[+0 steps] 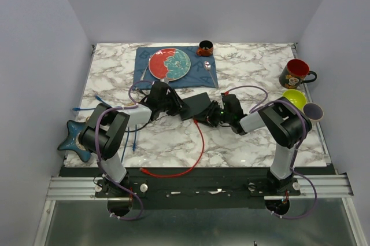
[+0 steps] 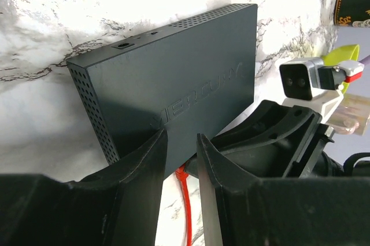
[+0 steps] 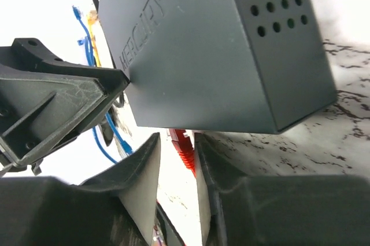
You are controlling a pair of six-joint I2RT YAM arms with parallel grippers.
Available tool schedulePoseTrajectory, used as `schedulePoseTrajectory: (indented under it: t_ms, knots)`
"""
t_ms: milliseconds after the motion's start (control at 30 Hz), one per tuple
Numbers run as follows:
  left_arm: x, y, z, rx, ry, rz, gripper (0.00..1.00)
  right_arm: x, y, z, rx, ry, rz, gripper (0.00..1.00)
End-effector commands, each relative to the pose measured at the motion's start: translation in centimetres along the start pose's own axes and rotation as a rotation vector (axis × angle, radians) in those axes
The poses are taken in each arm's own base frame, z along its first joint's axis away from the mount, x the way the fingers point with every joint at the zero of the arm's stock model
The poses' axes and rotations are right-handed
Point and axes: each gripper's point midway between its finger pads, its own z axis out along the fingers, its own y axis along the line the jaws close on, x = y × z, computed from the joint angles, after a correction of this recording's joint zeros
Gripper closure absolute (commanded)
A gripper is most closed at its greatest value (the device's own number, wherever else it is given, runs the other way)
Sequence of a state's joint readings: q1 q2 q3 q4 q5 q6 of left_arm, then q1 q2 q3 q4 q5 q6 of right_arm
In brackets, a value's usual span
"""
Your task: Pull the plug from the switch port
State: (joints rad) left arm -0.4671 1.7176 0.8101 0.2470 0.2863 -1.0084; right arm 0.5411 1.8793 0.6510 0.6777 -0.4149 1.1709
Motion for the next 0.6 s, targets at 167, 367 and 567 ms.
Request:
schedulePoseTrajectory:
  t_ms: [167,367,567]
  knots:
    - [1.8,1.3,0.3,-0.038,0.047,-0.003,0.58,0.7,-2.8,0.7,0.088,0.016,0.074,0.74]
    - [2.3,1.3,0.5,-0.041,0.058,0.005,0.58,0.6,-2.5,0.7,0.062,0.005,0.105,0.71]
    - [2.8,1.5,0.6,-0.046,0.066,0.005,0.58,0.5,-1.9,0.8,0.03,0.0,0.133,0.68]
